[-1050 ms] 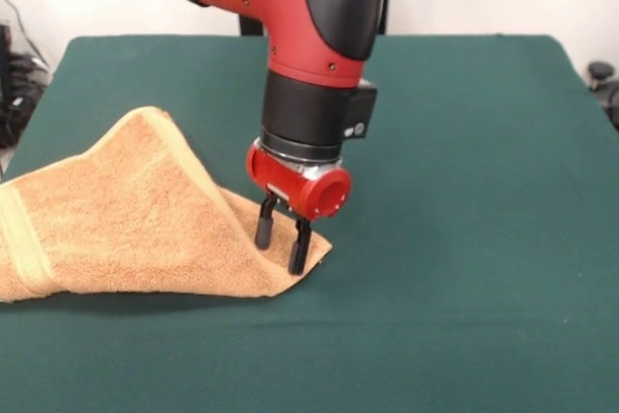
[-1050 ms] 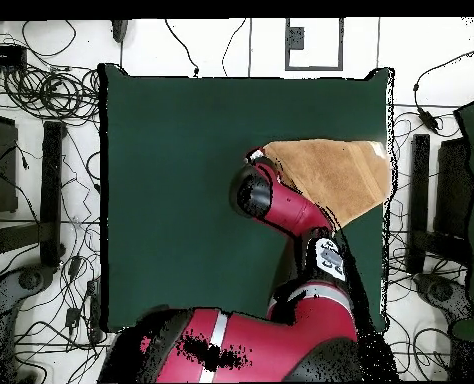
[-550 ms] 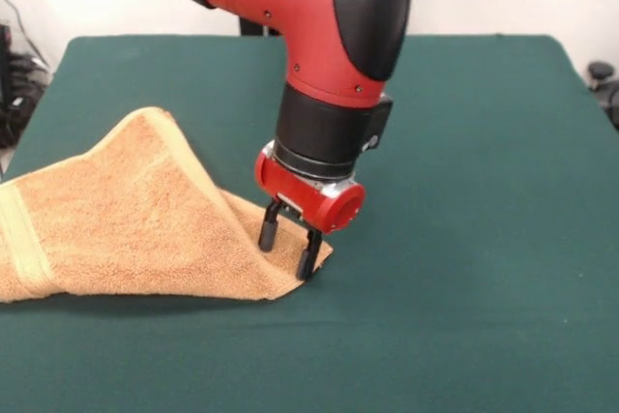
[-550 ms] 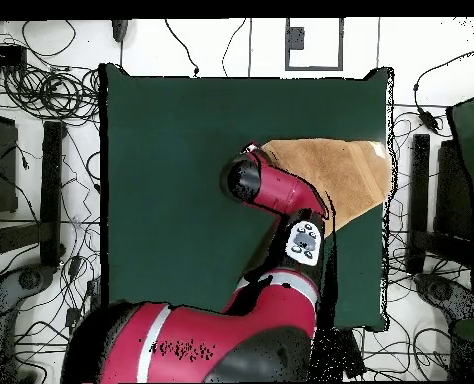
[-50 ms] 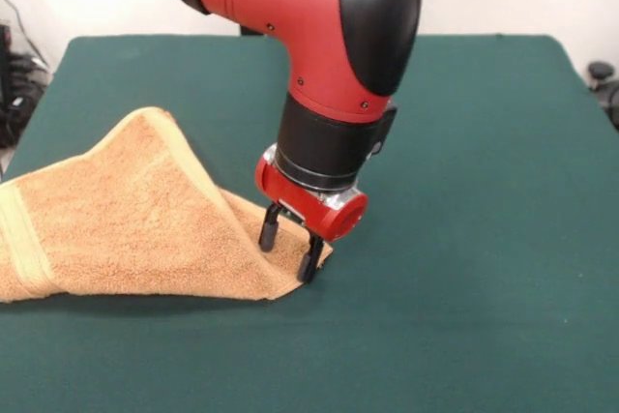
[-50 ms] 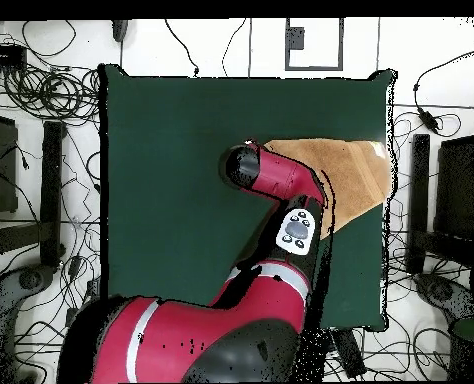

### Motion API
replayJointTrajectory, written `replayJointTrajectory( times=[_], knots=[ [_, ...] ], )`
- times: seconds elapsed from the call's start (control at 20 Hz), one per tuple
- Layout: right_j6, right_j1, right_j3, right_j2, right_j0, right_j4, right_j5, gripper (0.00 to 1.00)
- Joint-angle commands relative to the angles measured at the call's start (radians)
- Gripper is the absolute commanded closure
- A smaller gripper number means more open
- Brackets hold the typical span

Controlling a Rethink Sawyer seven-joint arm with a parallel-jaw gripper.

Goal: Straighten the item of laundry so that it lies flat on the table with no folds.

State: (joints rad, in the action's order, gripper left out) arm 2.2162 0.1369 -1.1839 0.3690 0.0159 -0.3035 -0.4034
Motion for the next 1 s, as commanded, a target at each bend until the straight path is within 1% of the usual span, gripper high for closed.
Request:
replayJointTrajectory(
  times=[0.05,0.2,0.5,0.8,0.85,1.0],
  knots=[
    [0.038,-0.062,0.044,-0.041,0.04,0.065,-0.166,0.0],
    [0.05,-0.069,0.059,-0.037,0.042,0.065,-0.2,0.0],
    [0.084,-0.113,0.083,-0.053,0.035,0.069,-0.202,0.0],
    [0.069,-0.123,0.07,-0.07,0.034,0.086,-0.141,0.0],
    [0.066,-0.124,0.072,-0.066,0.037,0.09,-0.142,1.0],
    [0.072,-0.12,0.075,-0.066,0.036,0.081,-0.179,1.0]
  ],
)
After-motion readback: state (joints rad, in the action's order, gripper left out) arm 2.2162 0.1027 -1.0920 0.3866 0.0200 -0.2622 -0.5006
